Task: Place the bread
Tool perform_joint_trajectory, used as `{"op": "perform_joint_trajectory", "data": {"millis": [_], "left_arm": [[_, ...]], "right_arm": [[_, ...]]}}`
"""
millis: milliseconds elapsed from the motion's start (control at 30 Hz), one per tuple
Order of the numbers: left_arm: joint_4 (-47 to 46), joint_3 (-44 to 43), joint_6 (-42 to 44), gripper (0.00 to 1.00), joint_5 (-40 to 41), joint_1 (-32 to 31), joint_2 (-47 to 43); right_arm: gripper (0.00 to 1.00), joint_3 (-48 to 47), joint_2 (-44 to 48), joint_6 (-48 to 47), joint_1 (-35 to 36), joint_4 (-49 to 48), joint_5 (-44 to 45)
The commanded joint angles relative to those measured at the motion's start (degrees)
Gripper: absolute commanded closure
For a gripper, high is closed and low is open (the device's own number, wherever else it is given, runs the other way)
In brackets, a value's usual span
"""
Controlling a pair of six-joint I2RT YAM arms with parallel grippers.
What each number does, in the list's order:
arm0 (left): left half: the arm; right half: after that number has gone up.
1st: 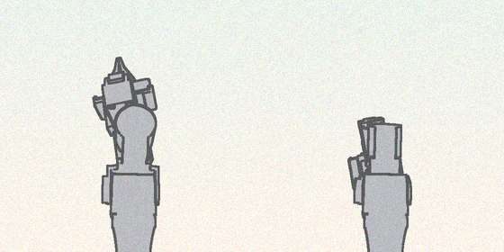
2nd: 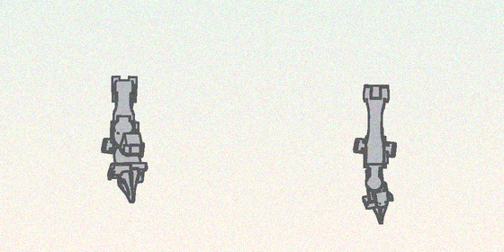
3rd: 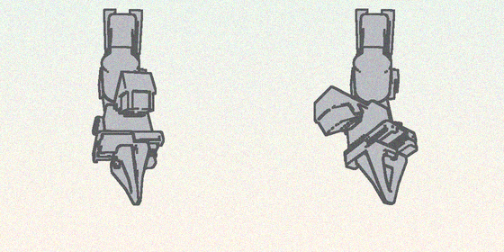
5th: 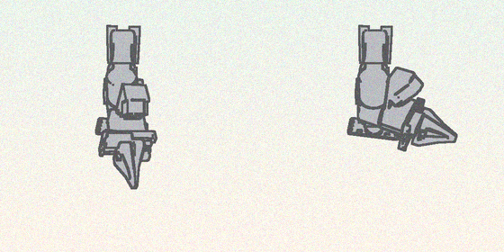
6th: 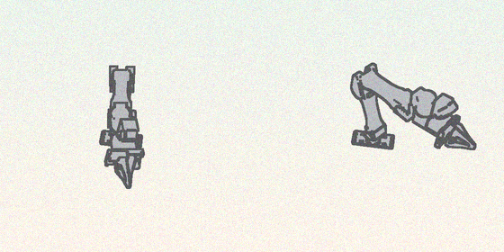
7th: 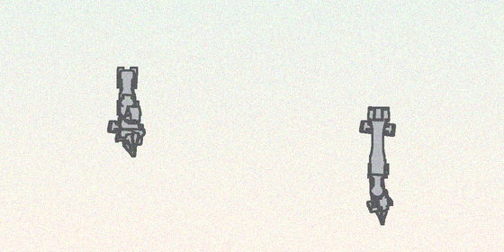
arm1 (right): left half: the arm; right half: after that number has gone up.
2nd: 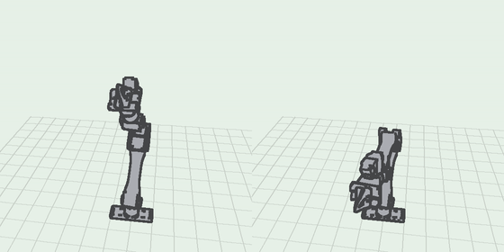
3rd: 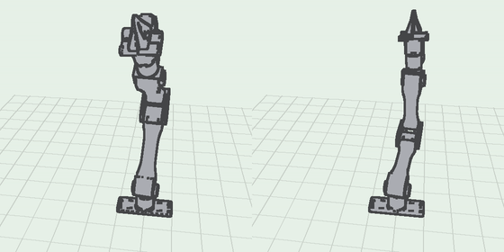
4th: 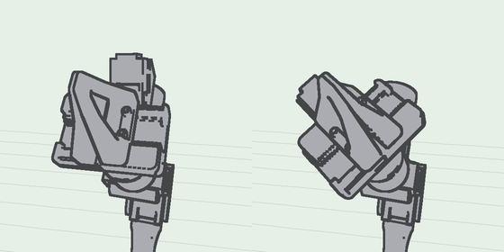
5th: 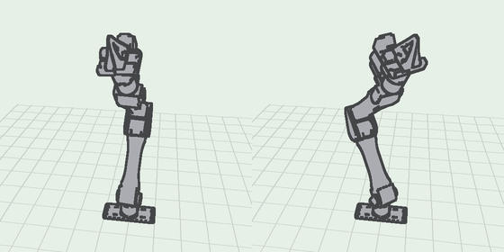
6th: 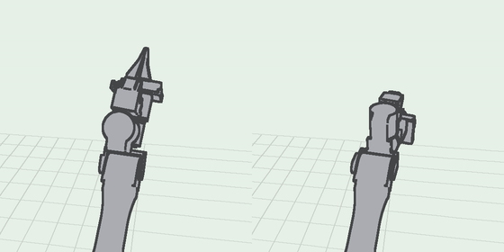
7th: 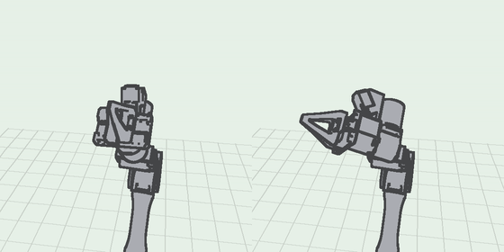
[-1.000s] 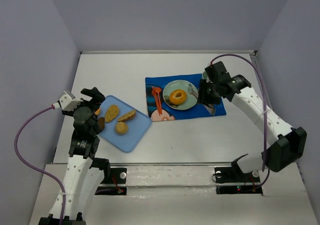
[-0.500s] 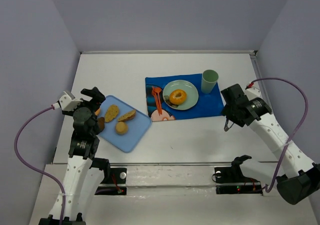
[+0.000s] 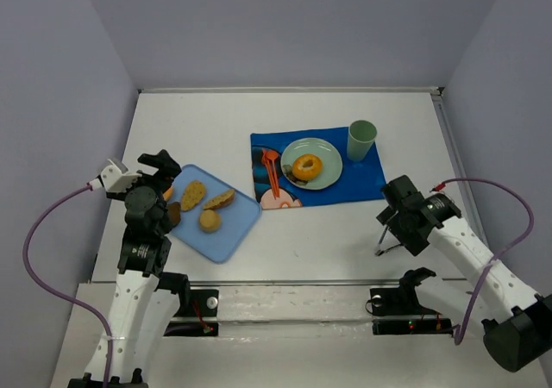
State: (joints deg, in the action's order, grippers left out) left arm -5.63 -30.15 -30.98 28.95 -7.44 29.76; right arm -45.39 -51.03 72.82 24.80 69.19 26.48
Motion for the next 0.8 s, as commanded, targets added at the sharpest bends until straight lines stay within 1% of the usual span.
{"op": "perform_joint_trajectory", "data": {"millis": [0,67,100,233,300,367,400,533,600,767], "left_arm": [[-1.9,-1.7,-0.5,0.01,0.9,-0.2,-1.0],[-2.0,-1.8,-0.5,0.01,1.4,-0.2,-1.2],[-1.9,-1.8,-0.5,0.01,1.5,-0.3,-1.2],[-1.8,-1.8,-0.5,0.01,1.8,-0.2,-1.5],[-1.8,-1.8,-0.5,0.01,2.0,-0.2,-1.4],[-1.8,-1.8,-0.5,0.01,2.0,-0.2,-1.3],[-1.8,-1.8,-0.4,0.01,2.0,-0.2,-1.2],[-1.6,-1.9,-0.3,0.01,2.0,-0.2,-0.8],[-1.6,-1.9,-0.3,0.01,2.1,-0.2,-0.8],[-1.7,-1.9,-0.3,0.01,2.3,-0.2,-0.3]], "right_arm": [[0.07,-0.1,-5.0,1.4,-0.1,-1.7,-1.5],[0.04,-2.2,-5.1,1.5,-0.1,-0.5,0.4],[0.0,-2.8,-4.9,0.9,-0.1,-0.5,0.7],[0.0,-5.5,-2.6,-0.4,-0.1,-0.6,3.0],[0.0,-7.8,-1.4,-2.7,-0.1,-1.7,6.1],[0.0,-9.8,-0.1,-6.1,-0.1,-5.1,8.0],[0.0,-11.6,0.1,-9.5,-0.1,-6.5,9.5],[0.0,-14.9,1.4,-14.4,-0.1,-11.3,14.1],[0.0,-15.5,2.0,-15.4,-0.1,-13.0,16.4],[0.0,-14.0,3.7,-19.8,-0.1,-17.4,16.9]]}}
